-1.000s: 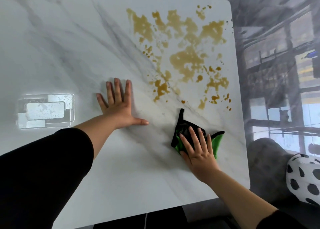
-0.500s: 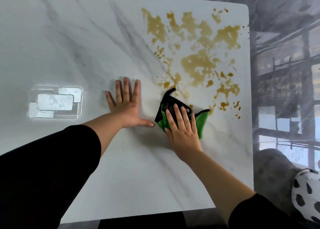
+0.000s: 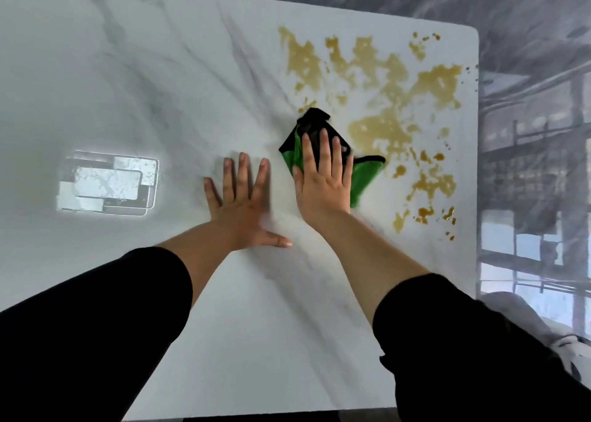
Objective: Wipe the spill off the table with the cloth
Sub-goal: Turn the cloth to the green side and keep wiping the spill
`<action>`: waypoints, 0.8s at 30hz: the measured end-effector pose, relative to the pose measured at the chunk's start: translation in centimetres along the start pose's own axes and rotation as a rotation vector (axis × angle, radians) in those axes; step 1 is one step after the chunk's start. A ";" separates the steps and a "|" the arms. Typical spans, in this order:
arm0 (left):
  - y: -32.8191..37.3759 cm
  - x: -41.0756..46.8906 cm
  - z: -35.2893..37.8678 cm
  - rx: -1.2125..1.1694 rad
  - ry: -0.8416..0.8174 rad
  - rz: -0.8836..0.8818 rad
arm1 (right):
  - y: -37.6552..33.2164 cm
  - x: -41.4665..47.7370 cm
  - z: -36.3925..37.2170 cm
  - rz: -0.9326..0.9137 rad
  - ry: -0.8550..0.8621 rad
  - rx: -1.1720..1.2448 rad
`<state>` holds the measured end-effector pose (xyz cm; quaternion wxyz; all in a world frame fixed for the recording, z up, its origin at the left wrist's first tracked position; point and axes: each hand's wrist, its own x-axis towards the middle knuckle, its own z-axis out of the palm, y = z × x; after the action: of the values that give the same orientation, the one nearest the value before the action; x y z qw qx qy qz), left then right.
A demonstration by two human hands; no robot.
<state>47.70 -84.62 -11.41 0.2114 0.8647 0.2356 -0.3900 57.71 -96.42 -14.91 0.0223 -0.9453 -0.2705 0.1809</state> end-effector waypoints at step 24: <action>-0.1 -0.1 0.1 -0.003 0.013 0.013 | 1.6 1.1 -0.7 -0.022 0.055 0.010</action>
<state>47.58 -84.62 -11.40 0.2136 0.8684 0.2319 -0.3827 59.60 -97.19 -14.86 0.0362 -0.9468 -0.2792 0.1559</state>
